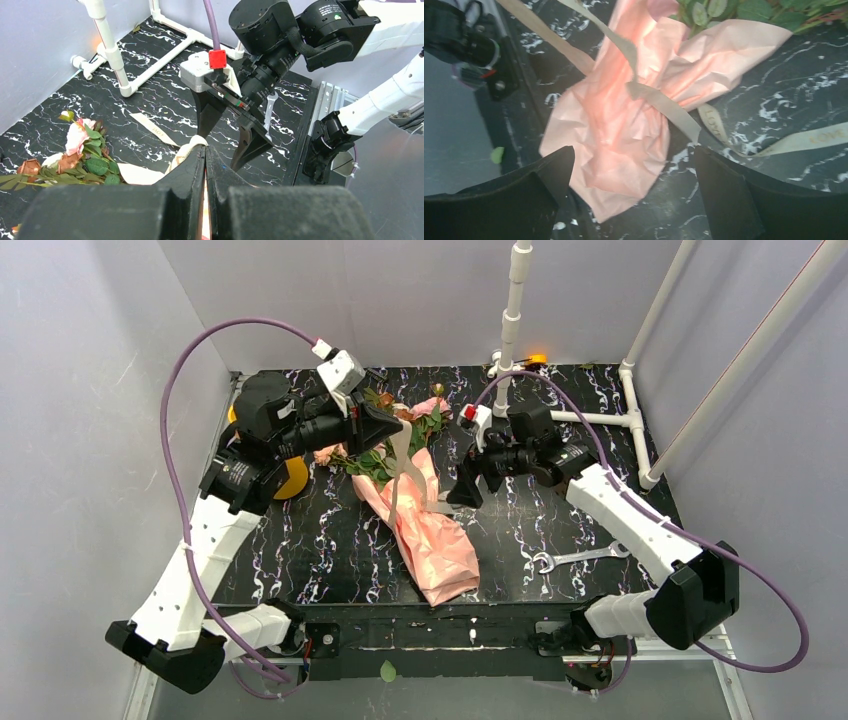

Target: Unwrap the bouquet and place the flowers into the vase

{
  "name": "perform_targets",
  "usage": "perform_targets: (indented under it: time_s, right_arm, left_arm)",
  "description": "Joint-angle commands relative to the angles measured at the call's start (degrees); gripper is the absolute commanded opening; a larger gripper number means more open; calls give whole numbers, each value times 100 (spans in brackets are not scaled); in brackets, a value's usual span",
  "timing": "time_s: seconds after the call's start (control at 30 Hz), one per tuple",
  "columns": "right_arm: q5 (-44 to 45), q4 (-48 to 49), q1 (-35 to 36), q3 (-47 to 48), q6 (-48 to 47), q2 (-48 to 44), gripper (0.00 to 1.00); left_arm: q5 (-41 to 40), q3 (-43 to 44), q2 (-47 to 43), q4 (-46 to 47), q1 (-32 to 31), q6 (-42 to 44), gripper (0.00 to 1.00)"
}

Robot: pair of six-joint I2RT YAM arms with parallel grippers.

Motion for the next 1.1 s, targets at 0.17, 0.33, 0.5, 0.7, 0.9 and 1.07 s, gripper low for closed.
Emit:
perform_targets:
  time_s: [0.17, 0.33, 0.5, 0.7, 0.9, 1.07]
  right_arm:
    - [602, 435, 718, 361, -691, 42, 98]
    - [556, 1441, 1008, 128, -210, 119, 99]
    - [287, 2101, 1192, 175, 297, 442, 98]
    - [341, 3016, 1405, 71, 813, 878, 89]
    - [310, 4089, 1426, -275, 1741, 1180, 73]
    - [587, 4503, 1528, -638, 2028, 1361, 43]
  left_arm:
    - [195, 517, 73, -42, 41, -461, 0]
    - [275, 477, 158, 200, 153, -849, 0]
    - [260, 388, 218, 391, 245, -1091, 0]
    - [80, 317, 335, 606, 422, -1397, 0]
    - [-290, 293, 409, 711, 631, -1728, 0]
    - [-454, 309, 468, 796, 794, -1971, 0]
